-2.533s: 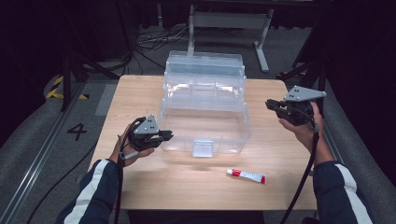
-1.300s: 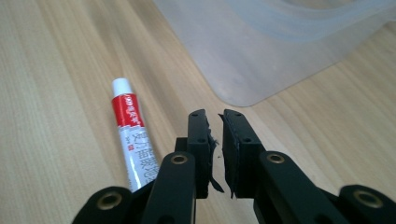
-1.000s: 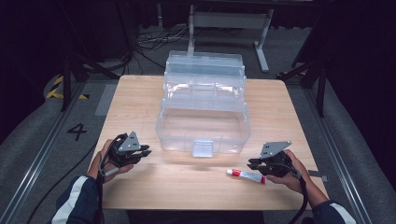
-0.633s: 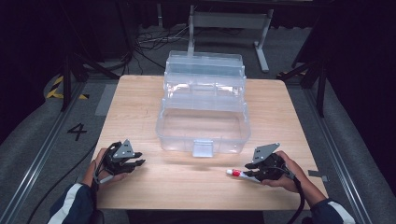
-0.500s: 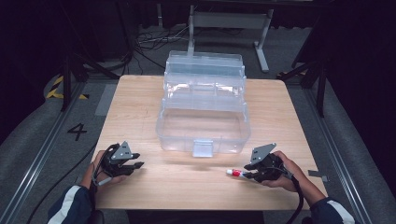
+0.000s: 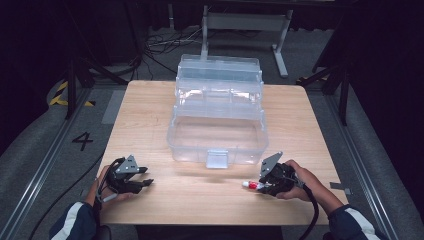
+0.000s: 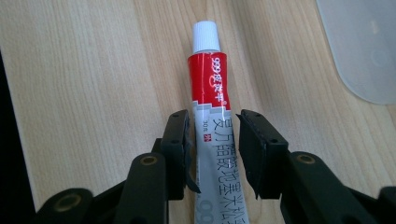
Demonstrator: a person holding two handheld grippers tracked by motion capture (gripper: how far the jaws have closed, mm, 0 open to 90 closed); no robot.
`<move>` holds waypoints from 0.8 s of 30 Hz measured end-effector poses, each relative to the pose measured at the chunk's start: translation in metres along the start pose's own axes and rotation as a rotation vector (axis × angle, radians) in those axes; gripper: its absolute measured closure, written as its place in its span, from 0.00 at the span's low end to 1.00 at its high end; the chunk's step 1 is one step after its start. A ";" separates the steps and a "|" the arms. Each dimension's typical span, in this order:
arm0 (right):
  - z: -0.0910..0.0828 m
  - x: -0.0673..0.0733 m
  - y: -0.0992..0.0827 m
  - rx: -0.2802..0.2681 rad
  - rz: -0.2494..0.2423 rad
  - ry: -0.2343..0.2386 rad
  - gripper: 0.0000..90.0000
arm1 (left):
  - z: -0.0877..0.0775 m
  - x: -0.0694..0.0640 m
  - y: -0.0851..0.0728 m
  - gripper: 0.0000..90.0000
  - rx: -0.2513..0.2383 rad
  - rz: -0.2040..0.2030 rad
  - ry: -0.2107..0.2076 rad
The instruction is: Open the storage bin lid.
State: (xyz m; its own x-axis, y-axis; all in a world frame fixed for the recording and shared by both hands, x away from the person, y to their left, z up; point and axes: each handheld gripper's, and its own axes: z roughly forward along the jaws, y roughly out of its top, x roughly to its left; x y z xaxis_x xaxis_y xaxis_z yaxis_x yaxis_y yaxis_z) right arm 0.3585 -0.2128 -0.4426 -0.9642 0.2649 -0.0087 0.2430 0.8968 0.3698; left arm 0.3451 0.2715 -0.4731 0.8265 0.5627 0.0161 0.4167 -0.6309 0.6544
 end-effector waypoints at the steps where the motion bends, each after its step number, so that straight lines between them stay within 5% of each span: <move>1: 0.001 -0.001 0.001 -0.002 -0.013 0.001 0.71 | 0.000 0.001 0.000 0.52 -0.003 -0.007 -0.003; 13: 0.008 -0.003 0.010 0.081 -0.025 0.019 0.74 | 0.005 0.002 -0.005 0.33 -0.043 -0.052 0.008; 24: 0.009 -0.003 0.015 0.100 -0.030 0.035 0.79 | 0.009 0.001 -0.005 0.27 -0.060 -0.064 0.020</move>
State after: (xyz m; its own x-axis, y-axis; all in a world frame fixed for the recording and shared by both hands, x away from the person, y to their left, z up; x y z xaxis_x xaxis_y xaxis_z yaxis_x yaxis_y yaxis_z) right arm 0.3655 -0.1972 -0.4451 -0.9740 0.2263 0.0143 0.2214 0.9356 0.2748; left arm 0.3469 0.2703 -0.4827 0.7907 0.6121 -0.0123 0.4449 -0.5605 0.6985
